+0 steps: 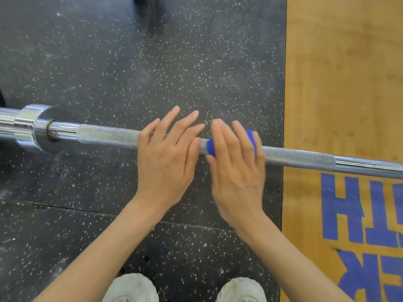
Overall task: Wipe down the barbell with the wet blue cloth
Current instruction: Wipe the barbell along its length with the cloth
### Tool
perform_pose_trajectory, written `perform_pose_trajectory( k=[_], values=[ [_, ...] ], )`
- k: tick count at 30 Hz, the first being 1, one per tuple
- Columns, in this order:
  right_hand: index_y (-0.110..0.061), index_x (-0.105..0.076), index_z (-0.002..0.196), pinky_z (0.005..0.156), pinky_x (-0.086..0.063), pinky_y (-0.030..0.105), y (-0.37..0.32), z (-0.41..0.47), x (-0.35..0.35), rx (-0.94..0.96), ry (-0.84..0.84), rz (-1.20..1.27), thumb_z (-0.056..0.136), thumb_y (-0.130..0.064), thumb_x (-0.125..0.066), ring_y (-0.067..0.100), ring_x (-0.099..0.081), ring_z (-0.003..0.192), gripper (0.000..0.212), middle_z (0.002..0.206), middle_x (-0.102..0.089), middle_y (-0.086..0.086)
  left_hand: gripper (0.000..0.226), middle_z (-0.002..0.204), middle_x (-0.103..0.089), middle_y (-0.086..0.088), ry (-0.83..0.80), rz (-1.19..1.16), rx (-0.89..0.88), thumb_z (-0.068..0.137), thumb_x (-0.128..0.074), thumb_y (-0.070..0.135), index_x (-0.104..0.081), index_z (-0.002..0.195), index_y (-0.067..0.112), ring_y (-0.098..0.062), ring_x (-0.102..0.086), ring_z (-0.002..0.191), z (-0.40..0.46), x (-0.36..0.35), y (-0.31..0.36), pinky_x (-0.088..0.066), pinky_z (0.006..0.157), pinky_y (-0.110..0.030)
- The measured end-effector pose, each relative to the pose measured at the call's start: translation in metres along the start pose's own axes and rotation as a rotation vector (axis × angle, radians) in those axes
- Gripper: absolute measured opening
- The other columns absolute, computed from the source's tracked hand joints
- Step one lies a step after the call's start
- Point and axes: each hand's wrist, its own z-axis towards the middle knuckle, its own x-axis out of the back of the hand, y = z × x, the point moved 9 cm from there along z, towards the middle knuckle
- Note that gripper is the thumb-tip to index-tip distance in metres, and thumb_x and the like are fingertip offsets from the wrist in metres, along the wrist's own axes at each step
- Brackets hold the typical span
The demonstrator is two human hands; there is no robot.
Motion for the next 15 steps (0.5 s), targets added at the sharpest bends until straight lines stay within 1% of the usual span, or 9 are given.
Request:
perform_pose_trajectory(
  k=[5,8,9,10,11,12,13,14,15],
  values=[
    [-0.009,-0.038,0.153,0.125,-0.015,0.047,0.008,-0.003,0.004,0.089,-0.048,-0.053,0.109,-0.029,-0.037,0.029,-0.034,0.147,0.048,0.155,-0.044,0.008,0.052,0.146,-0.057,0.007,-0.005,0.010,0.001,0.111,-0.020,0.032,-0.065,0.132,0.020,-0.021,-0.041,0.145,0.005,-0.001,-0.001,-0.024,0.113,-0.038],
    [-0.008,-0.054,0.140,0.122,-0.020,0.047,0.004,0.005,0.003,0.058,-0.074,-0.098,0.110,-0.031,-0.031,0.030,-0.054,0.123,0.044,0.130,-0.062,0.008,0.053,0.146,-0.057,0.007,0.012,0.001,0.008,0.111,-0.018,0.032,-0.065,0.132,0.018,-0.021,-0.041,0.145,0.005,-0.002,0.001,-0.024,0.114,-0.038],
    [-0.009,-0.063,0.125,0.115,-0.031,0.045,0.002,0.016,0.004,0.027,-0.086,-0.100,0.111,-0.030,-0.028,0.029,-0.059,0.105,0.043,0.111,-0.066,0.006,0.052,0.145,-0.057,0.006,0.017,-0.004,0.012,0.111,-0.019,0.032,-0.065,0.133,0.018,-0.021,-0.042,0.145,0.005,-0.001,0.000,-0.024,0.114,-0.038],
    [-0.013,-0.065,0.105,0.098,-0.043,0.041,0.001,0.032,0.006,-0.004,-0.118,-0.110,0.110,-0.027,-0.026,0.028,-0.058,0.086,0.042,0.092,-0.065,0.003,0.050,0.145,-0.057,0.006,0.022,-0.008,0.016,0.111,-0.021,0.031,-0.064,0.134,0.017,-0.021,-0.042,0.144,0.005,-0.001,-0.001,-0.024,0.114,-0.038],
    [-0.017,-0.055,0.088,0.073,-0.046,0.039,0.002,0.048,0.004,-0.023,-0.195,-0.136,0.107,-0.022,-0.027,0.029,-0.053,0.072,0.035,0.076,-0.058,0.000,0.049,0.146,-0.057,0.005,0.026,-0.013,0.019,0.111,-0.023,0.029,-0.064,0.135,0.016,-0.022,-0.042,0.144,0.005,0.000,-0.001,-0.024,0.114,-0.038],
    [-0.018,-0.043,0.081,0.055,-0.036,0.035,0.000,0.059,-0.003,0.005,-0.287,-0.169,0.102,-0.017,-0.032,0.030,-0.049,0.063,0.024,0.067,-0.050,-0.001,0.048,0.146,-0.057,0.005,0.029,-0.019,0.018,0.111,-0.024,0.028,-0.063,0.136,0.016,-0.022,-0.042,0.144,0.004,0.000,-0.001,-0.024,0.114,-0.038],
    [-0.018,-0.035,0.080,0.050,-0.027,0.031,0.002,0.063,-0.007,-0.018,-0.365,-0.150,0.097,-0.013,-0.038,0.032,-0.047,0.060,0.018,0.063,-0.044,-0.001,0.047,0.146,-0.056,0.005,0.031,-0.024,0.015,0.111,-0.025,0.028,-0.063,0.136,0.016,-0.022,-0.042,0.144,0.004,0.000,-0.001,-0.025,0.114,-0.038],
    [-0.017,-0.036,0.080,0.051,-0.029,0.030,-0.001,0.063,-0.009,0.001,-0.369,-0.166,0.093,-0.010,-0.044,0.033,-0.048,0.060,0.017,0.063,-0.045,0.000,0.047,0.147,-0.056,0.005,0.032,-0.026,0.013,0.111,-0.025,0.028,-0.062,0.137,0.016,-0.022,-0.041,0.145,0.004,0.000,0.000,-0.025,0.114,-0.038],
    [-0.017,-0.043,0.080,0.058,-0.041,0.034,-0.002,0.056,-0.003,-0.021,-0.317,-0.150,0.094,-0.012,-0.047,0.033,-0.054,0.065,0.015,0.067,-0.053,0.002,0.047,0.147,-0.056,0.005,0.033,-0.025,0.013,0.111,-0.025,0.028,-0.062,0.137,0.016,-0.023,-0.041,0.145,0.004,0.000,0.000,-0.024,0.114,-0.038]
  ],
)
